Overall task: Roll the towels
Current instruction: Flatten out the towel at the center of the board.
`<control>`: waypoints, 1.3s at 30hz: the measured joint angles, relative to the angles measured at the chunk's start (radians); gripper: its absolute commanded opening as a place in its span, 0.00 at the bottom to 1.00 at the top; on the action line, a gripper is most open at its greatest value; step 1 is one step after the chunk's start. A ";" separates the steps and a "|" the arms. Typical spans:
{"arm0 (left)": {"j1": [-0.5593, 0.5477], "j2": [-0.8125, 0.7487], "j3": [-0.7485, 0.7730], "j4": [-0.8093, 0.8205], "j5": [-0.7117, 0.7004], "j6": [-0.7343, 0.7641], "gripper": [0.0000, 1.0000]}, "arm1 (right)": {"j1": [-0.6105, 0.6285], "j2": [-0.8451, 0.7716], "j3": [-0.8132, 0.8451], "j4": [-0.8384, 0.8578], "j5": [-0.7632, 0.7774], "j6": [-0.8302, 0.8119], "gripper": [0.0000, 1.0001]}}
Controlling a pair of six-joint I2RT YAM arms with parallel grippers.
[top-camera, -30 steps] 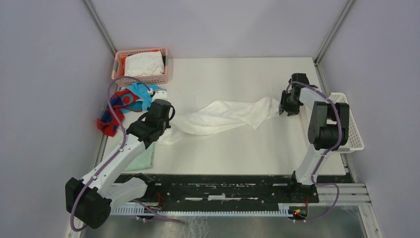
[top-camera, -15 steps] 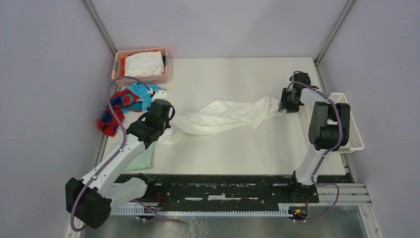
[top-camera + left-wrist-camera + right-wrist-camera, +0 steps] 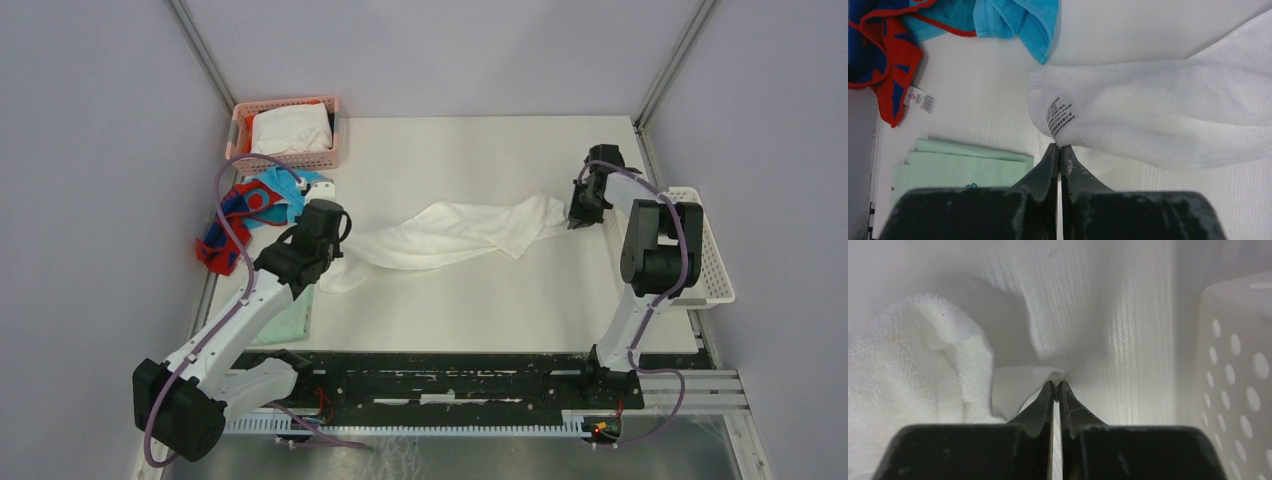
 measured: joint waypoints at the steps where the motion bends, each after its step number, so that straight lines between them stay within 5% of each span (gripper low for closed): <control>1: 0.005 0.001 0.000 0.000 0.000 0.000 0.03 | 0.000 0.000 0.007 -0.016 0.008 0.006 0.01; 7: 0.098 0.053 0.088 -0.025 0.030 0.000 0.03 | 0.000 -0.029 0.089 -0.198 0.066 0.010 0.00; 19: 0.205 0.150 0.526 -0.032 0.075 -0.001 0.03 | -0.037 -0.303 0.407 -0.443 0.073 0.014 0.01; 33: 0.205 -0.216 0.626 -0.121 0.109 -0.020 0.03 | -0.040 -0.819 0.433 -0.605 0.122 0.006 0.00; 39: 0.206 -0.247 0.584 -0.138 0.148 -0.058 0.03 | -0.042 -0.872 0.471 -0.637 0.124 0.004 0.00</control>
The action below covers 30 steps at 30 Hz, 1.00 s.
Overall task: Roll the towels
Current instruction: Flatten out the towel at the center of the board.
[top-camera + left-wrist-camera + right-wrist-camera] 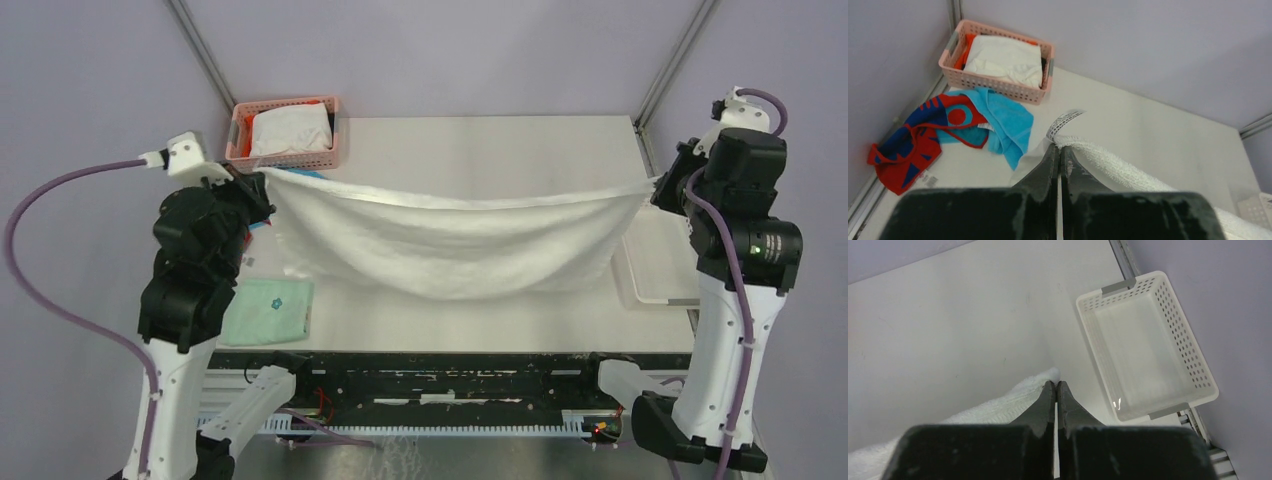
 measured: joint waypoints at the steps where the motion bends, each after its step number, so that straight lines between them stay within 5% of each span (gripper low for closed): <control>1: 0.000 0.016 -0.022 0.000 0.002 -0.005 0.03 | 0.000 0.013 -0.004 0.002 0.000 0.000 0.00; 11: 0.011 0.467 -0.233 0.109 0.017 -0.026 0.03 | 0.000 0.423 -0.148 0.190 -0.021 0.005 0.01; 19: 0.128 0.887 -0.151 0.204 0.137 -0.032 0.03 | 0.000 0.801 -0.135 0.381 -0.046 0.019 0.01; 30: 0.181 1.025 0.029 0.233 0.220 -0.024 0.03 | -0.003 0.895 -0.026 0.470 -0.064 0.015 0.01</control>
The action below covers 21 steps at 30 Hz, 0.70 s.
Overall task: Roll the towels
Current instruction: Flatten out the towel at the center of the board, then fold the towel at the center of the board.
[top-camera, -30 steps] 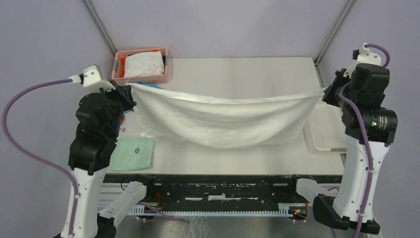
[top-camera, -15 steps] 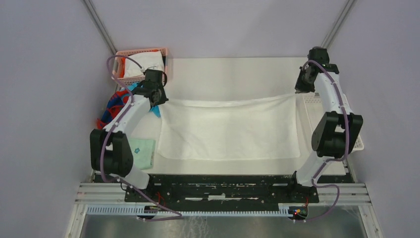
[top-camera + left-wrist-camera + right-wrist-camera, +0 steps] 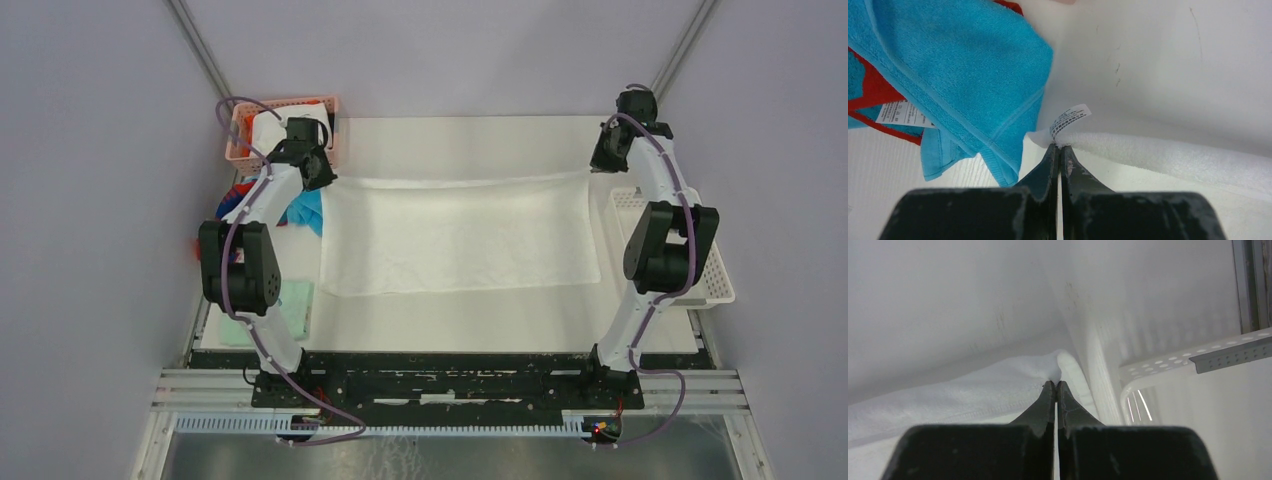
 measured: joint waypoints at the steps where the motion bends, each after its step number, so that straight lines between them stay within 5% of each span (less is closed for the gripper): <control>1: -0.001 0.000 -0.001 -0.004 0.003 0.000 0.03 | -0.002 -0.002 -0.004 0.001 0.000 0.000 0.01; 21: 0.001 -0.476 -0.481 -0.054 0.021 -0.083 0.03 | -0.014 -0.449 -0.550 -0.039 0.023 0.097 0.00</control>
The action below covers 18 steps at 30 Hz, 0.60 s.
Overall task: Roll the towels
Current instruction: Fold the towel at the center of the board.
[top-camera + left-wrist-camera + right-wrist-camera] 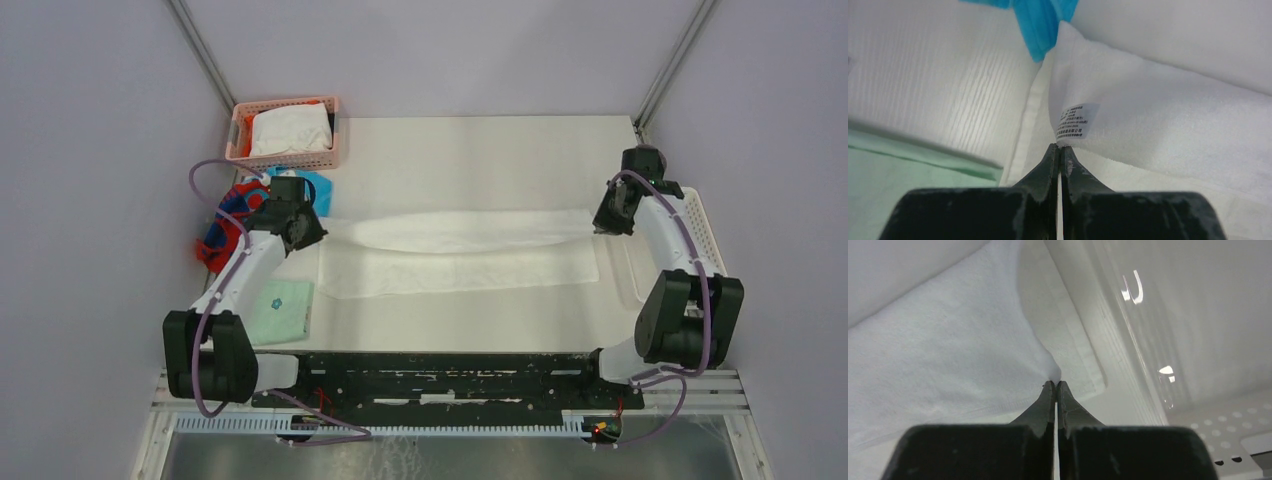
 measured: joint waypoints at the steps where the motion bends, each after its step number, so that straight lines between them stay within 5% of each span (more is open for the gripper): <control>1: 0.000 -0.028 -0.037 -0.003 0.000 -0.014 0.03 | 0.000 -0.019 -0.029 -0.003 0.003 0.008 0.01; 10: 0.000 -0.215 -0.278 -0.002 -0.005 -0.153 0.03 | 0.000 -0.225 -0.295 0.026 0.060 0.101 0.01; 18: 0.004 -0.222 -0.367 -0.006 -0.064 -0.239 0.05 | -0.001 -0.222 -0.389 0.047 0.068 0.136 0.00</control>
